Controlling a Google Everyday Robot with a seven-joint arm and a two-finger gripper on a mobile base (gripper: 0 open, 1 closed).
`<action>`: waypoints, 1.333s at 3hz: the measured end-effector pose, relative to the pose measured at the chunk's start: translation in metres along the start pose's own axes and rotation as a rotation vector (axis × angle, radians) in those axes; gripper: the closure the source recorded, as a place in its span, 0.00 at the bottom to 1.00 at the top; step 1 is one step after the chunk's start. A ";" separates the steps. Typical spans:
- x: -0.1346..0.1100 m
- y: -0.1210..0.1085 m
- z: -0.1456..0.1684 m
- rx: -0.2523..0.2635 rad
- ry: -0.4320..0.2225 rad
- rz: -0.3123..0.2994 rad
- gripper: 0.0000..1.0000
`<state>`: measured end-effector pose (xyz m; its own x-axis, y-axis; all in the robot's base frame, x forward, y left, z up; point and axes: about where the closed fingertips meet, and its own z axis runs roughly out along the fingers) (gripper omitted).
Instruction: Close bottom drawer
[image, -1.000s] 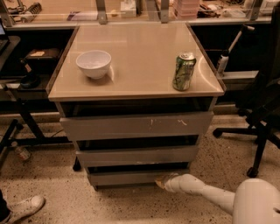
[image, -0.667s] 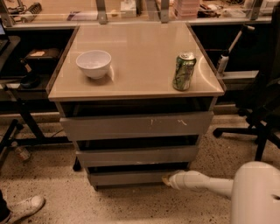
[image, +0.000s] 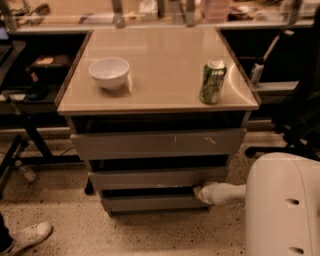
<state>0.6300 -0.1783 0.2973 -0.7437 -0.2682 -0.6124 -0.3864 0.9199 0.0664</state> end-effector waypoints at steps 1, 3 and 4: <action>0.000 0.000 0.000 0.000 0.000 0.000 0.65; 0.000 0.000 0.000 0.000 0.000 0.000 0.19; 0.000 0.000 0.000 0.000 0.000 0.000 0.00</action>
Offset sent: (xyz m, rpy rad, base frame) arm -0.0003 0.0000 0.0000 0.0000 0.0001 0.0000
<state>0.6297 -0.1782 0.2972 -0.7437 -0.2682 -0.6123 -0.3865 0.9199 0.0665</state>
